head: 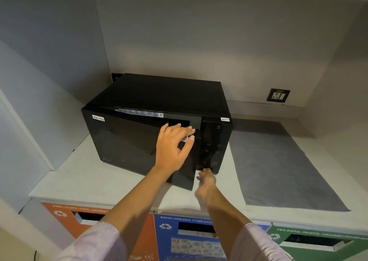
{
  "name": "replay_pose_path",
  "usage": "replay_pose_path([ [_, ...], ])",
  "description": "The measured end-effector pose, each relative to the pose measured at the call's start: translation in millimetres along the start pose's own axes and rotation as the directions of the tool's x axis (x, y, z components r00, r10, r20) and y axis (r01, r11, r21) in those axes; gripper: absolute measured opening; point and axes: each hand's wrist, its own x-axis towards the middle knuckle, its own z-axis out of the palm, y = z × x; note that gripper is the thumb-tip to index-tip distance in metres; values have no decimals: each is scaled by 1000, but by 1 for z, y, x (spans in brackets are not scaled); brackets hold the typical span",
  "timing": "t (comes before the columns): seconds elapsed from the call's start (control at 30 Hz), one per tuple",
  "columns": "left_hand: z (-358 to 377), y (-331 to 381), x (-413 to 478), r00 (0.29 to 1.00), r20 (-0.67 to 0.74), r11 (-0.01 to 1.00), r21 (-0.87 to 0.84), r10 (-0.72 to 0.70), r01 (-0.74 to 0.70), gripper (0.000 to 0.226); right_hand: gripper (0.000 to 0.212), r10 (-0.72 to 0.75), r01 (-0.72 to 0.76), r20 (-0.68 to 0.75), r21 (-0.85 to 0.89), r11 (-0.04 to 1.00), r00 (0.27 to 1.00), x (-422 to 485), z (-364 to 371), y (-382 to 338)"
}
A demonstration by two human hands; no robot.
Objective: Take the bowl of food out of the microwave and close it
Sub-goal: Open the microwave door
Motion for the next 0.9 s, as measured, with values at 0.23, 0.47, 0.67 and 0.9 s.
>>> replay_pose_path([
  [0.23, -55, 14, 17, 971, 114, 977, 54, -210, 205, 58, 58, 106, -96, 147, -72, 993, 984, -7, 9, 7],
  [0.47, -126, -29, 30, 869, 78, 710, 614, -489, 344, 41, 32, 185, 67, 539, -413, 908, 822, -47, 80, 43],
  [0.67, -188, -73, 15, 600, 130, 478, 743, -789, 468, 122, 41, 178, 402, 719, -555, 728, 671, -120, 150, 89],
  [0.9, -255, -100, 0, 635, 327, 635, 693, -700, 342, 117, 60, 201, 509, 787, -546, 665, 583, -155, 205, 151],
])
